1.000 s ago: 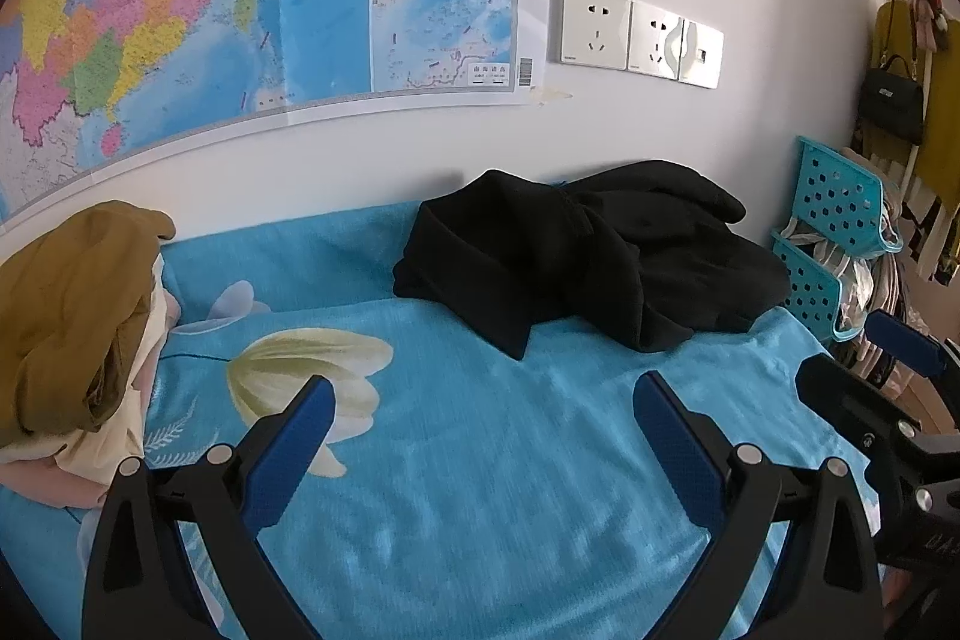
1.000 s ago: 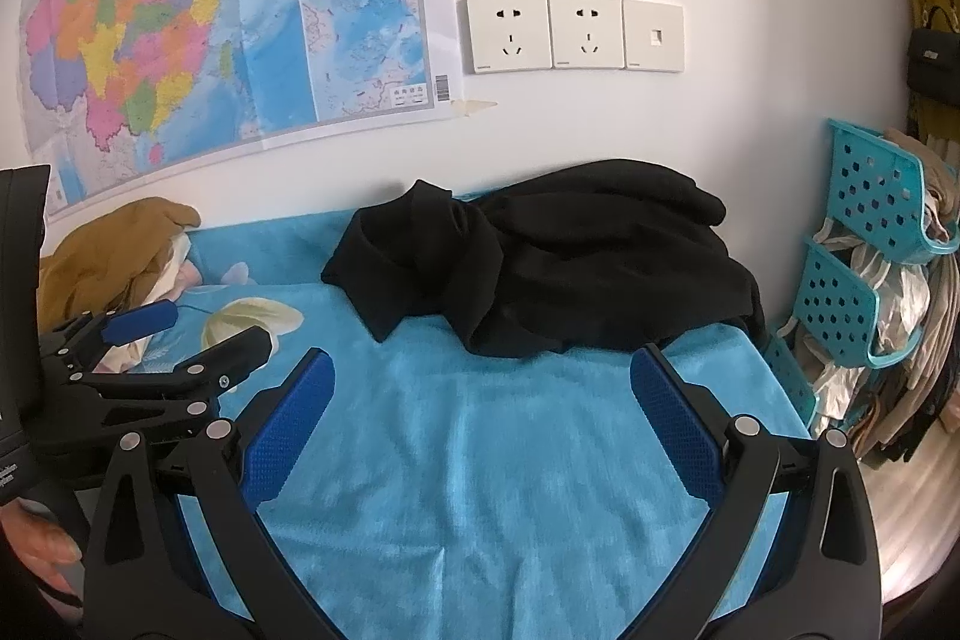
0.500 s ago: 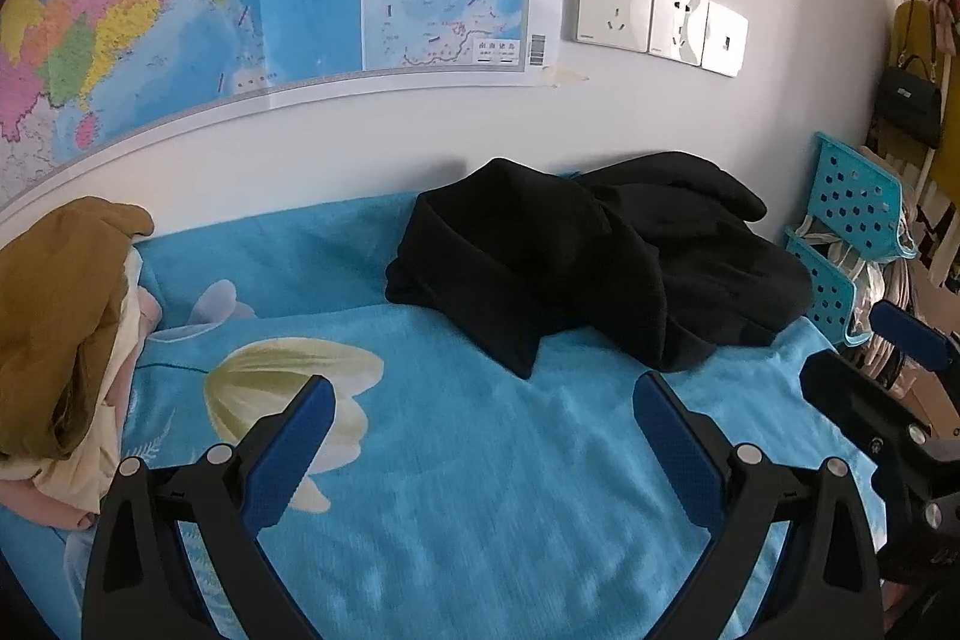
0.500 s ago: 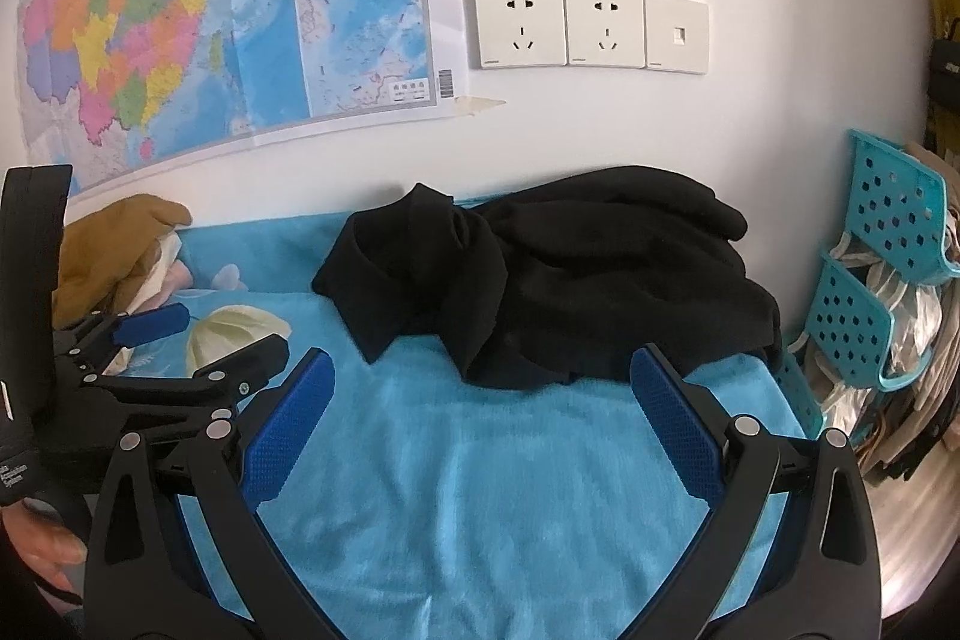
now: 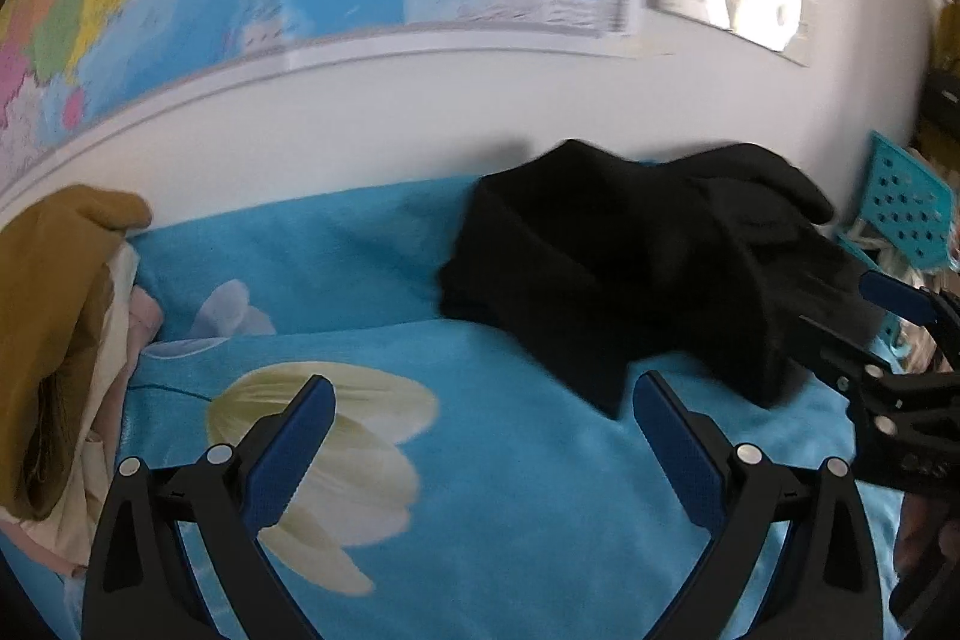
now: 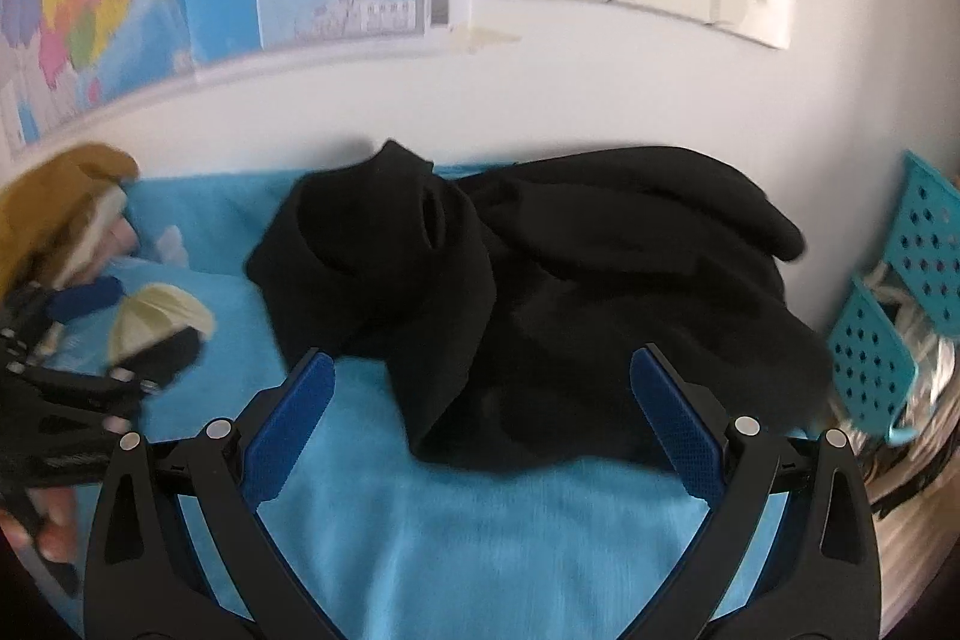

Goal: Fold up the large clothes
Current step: 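Reach both grippers to the black jacket and grasp its edges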

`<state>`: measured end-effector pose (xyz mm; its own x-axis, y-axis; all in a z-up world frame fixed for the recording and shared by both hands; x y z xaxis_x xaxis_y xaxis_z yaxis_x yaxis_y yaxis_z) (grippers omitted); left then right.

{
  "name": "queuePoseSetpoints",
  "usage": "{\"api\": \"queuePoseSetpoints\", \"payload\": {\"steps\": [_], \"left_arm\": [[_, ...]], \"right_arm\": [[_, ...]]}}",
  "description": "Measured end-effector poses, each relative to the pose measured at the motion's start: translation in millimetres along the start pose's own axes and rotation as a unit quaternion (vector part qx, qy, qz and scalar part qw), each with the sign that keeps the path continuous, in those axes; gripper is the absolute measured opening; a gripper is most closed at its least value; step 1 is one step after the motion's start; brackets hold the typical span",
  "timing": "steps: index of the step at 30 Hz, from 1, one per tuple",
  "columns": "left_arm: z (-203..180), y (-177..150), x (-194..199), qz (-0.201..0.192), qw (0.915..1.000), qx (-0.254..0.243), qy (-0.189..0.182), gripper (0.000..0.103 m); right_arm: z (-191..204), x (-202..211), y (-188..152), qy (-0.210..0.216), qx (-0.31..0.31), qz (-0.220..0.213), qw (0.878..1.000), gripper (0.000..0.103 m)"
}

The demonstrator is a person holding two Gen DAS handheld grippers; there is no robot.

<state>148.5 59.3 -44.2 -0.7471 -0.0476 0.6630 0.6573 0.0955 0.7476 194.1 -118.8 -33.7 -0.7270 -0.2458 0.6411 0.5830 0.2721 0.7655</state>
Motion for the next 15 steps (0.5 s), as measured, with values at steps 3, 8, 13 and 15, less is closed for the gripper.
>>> {"api": "queuePoseSetpoints", "payload": {"steps": [3,8,13,15], "left_arm": [[18.6,2.5,-8.5,0.005,0.9998,0.013,0.016,0.097],[35.3,5.8,-17.9,0.005,0.9995,0.018,0.024,0.097],[43.3,6.2,-29.4,0.014,0.9995,0.016,0.022,0.097],[44.8,6.8,-33.4,0.016,0.9997,0.011,0.013,0.097]], "right_arm": [[4.1,-33.4,3.0,0.011,0.011,0.029,0.999,0.098],[13.1,-71.0,10.5,0.022,0.034,0.040,0.998,0.087],[23.4,-70.8,23.3,0.047,0.078,0.032,0.995,0.021],[18.1,-55.2,33.4,0.059,0.081,0.019,0.995,0.016]]}}
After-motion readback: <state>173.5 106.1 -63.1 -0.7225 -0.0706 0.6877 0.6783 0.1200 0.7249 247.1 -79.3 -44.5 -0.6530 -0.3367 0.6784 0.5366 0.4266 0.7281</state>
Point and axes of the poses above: each gripper's, at about its wrist camera, not at the fingertips, and x roughly against the way its jaws point, z to its left, y to its top, the point moved 7 cm from there along -x, roughly the way its jaws point, and after that the axes turned 3 degrees about -y, right-handed, at the moved point
